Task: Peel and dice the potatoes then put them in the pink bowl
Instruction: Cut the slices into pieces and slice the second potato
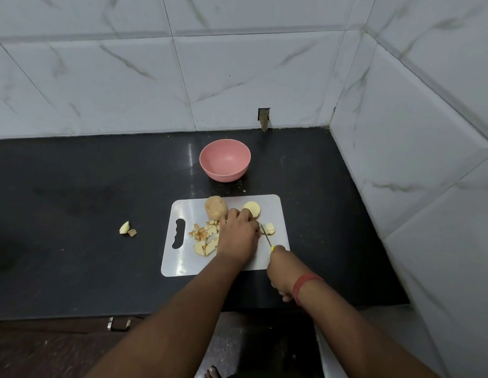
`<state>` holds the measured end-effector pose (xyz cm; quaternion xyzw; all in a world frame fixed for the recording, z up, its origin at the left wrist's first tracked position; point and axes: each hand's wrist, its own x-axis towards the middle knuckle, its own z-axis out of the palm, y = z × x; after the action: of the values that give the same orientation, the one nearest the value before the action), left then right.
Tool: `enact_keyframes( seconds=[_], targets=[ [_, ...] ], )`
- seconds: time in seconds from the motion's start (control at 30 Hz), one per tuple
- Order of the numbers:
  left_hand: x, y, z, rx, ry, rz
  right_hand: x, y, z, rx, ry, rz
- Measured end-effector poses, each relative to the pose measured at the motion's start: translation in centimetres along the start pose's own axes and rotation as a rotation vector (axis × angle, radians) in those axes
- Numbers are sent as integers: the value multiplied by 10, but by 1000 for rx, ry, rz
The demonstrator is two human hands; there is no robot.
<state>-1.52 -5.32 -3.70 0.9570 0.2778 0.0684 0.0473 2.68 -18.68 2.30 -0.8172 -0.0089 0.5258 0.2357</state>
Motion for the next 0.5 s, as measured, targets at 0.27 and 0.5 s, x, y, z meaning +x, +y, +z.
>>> enact_keyframes(
  seconds=[0.27,0.5],
  targets=[
    [1,0,1,6,-1,-6,-5,-9,7,-176,96,-213],
    [3,1,-1,6,-20,-12,-2,5,3,-386,68,-350]
  ],
)
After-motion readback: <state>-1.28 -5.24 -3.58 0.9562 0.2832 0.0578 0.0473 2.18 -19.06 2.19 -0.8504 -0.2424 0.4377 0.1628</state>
